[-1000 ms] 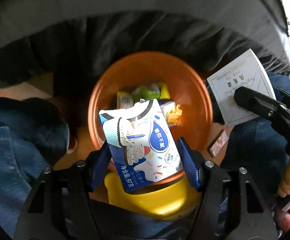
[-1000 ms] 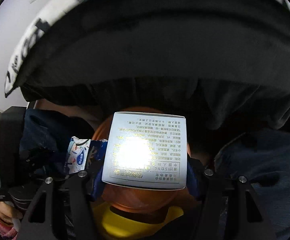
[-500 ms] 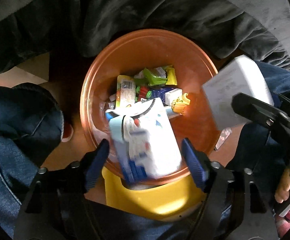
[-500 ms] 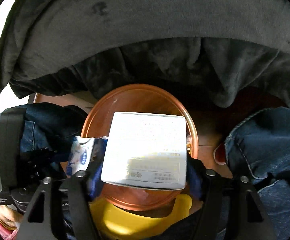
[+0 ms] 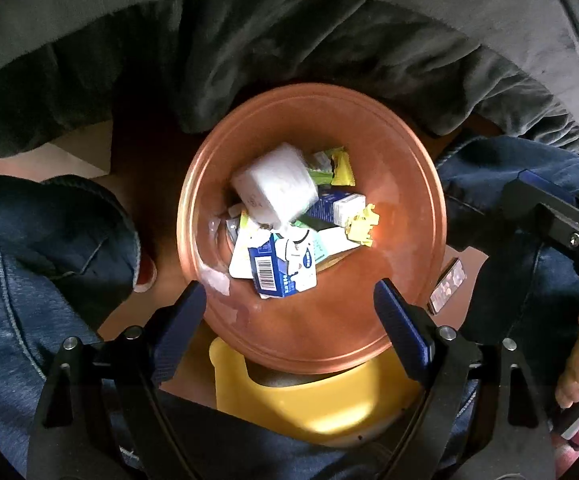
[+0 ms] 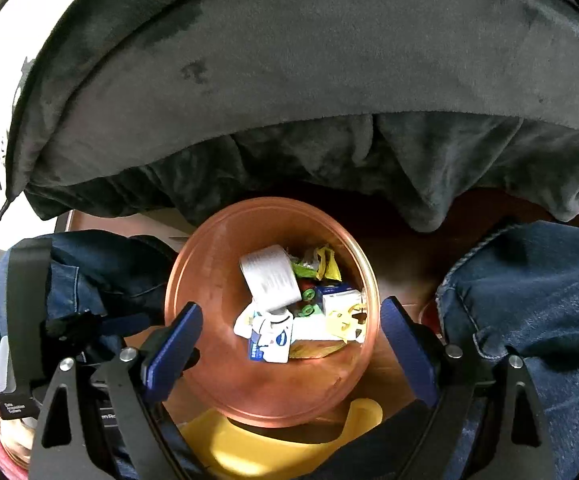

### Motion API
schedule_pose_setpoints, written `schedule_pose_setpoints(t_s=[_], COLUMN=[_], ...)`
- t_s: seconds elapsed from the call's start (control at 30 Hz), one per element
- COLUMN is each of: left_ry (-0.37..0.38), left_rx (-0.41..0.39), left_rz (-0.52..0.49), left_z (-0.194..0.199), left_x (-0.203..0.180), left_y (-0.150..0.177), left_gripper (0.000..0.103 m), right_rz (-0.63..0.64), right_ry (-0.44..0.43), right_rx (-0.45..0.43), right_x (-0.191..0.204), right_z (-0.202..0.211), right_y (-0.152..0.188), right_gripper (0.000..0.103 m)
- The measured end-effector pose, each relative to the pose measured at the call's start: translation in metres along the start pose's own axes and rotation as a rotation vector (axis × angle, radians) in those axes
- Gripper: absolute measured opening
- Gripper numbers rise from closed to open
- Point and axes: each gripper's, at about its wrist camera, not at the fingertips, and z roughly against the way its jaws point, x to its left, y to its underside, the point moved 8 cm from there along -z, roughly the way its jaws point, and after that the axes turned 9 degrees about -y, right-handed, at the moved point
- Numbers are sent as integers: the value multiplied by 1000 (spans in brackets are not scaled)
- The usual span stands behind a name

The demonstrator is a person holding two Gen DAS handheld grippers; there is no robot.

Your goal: Collect trash

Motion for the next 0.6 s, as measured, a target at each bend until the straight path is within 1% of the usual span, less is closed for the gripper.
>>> schedule_pose_setpoints(t_s=[0.1,0.2,0.23,0.3,0.33,0.4,0.43,0.53,0.6], left_ry=[-32,-68,-95,-132,-162,-190,-205,-256,-277], left_rx=[-69,-202,-279,-380,-464,-577,-638,-804,-882], left_rz=[2,26,38,53,62,75,85,127,143], left_z=[20,62,87,121,151,195,218,280,309], left_x=[4,14,19,25,29,34,36,44,44], left_y=[-7,-21,-30,-40,-49,-59,-63,-70,-74], left_gripper=[84,84,84,84,84,84,84,84,84], right_rz=[23,73,101,135,163,196,215,272,307], right_ry=[5,24,33,45,57,68,73,86,94], right_rx=[-38,-142,-207,-297,-376,-475,-540,-705,-786], right_x=[4,16,23,33,43,56,64,87,100], right_z=[16,49,69,97,122,153,173,225,252], right_y=[-6,-23,-33,-47,-58,-69,-76,-89,-93], right_gripper=[89,89,89,89,90,93,94,97,97])
